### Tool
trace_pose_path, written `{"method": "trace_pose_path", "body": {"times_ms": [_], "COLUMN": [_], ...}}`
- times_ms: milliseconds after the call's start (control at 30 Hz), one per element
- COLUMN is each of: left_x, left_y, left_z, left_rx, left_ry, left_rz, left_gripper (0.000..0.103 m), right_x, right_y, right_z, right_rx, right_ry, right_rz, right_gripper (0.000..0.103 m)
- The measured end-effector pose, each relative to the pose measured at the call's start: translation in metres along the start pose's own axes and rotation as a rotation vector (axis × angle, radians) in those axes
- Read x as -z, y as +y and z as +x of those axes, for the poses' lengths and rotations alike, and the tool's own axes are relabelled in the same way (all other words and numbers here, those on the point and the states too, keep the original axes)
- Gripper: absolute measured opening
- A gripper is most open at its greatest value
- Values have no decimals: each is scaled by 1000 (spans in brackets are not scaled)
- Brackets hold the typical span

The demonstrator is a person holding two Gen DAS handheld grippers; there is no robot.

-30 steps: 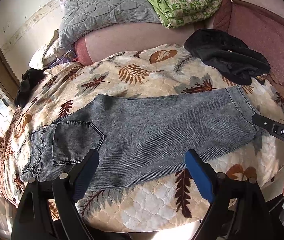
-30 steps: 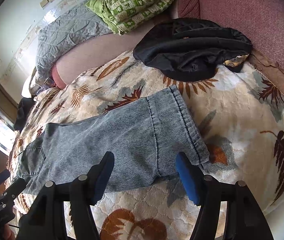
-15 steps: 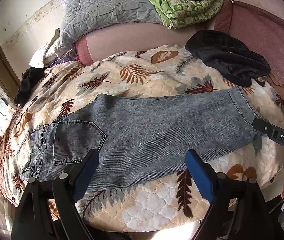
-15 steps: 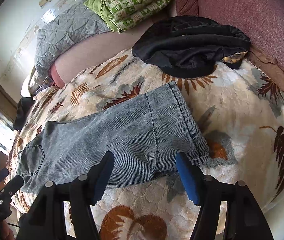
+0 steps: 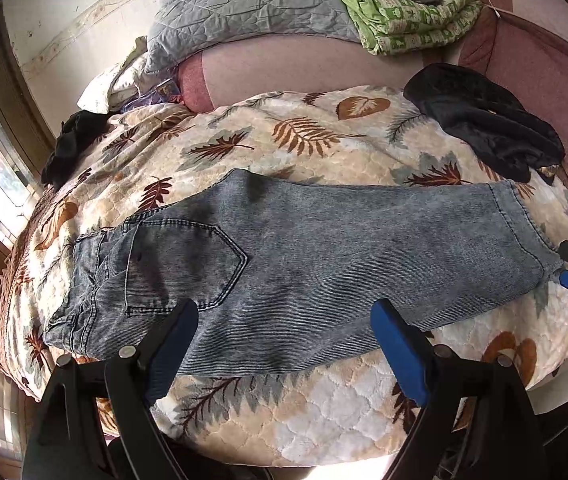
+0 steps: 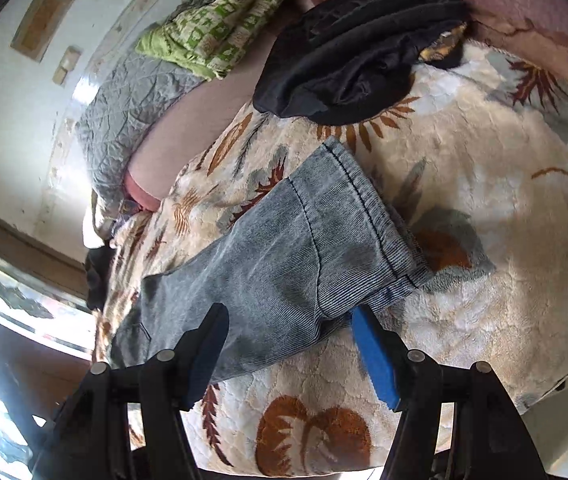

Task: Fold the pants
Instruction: 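Grasp the stacked leg cuffs with the right gripper and lift them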

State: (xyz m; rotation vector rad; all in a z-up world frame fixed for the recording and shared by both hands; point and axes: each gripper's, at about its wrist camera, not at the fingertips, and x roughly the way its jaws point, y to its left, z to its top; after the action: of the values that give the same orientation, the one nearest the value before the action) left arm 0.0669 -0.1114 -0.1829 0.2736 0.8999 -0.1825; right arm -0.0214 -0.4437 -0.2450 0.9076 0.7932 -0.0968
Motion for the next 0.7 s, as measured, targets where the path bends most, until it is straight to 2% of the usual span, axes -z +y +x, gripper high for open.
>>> {"method": "trace_pose_path", "body": {"times_ms": [100,233,533,700], "left_x": [1,0,-6,-3], "left_y": [7,10,25,30], "left_z": [13,28,62,77], "left_rx": [-3,-18,-40,-37], "left_ry": [29,47,79,106], "left_rz": [-22,-31,-70,-79], "left_gripper": [88,88,88,88], "right_x": [-5,-8,-12,-19], "right_y": [-15,-28,-58,-63], "right_z": [-2,0,14,22], "right_rx": [-71,-104,16,7], "right_ry": [-1,3,12,-12], "right_rz": [101,189,305,321], "right_gripper": [68,68,68,68]}}
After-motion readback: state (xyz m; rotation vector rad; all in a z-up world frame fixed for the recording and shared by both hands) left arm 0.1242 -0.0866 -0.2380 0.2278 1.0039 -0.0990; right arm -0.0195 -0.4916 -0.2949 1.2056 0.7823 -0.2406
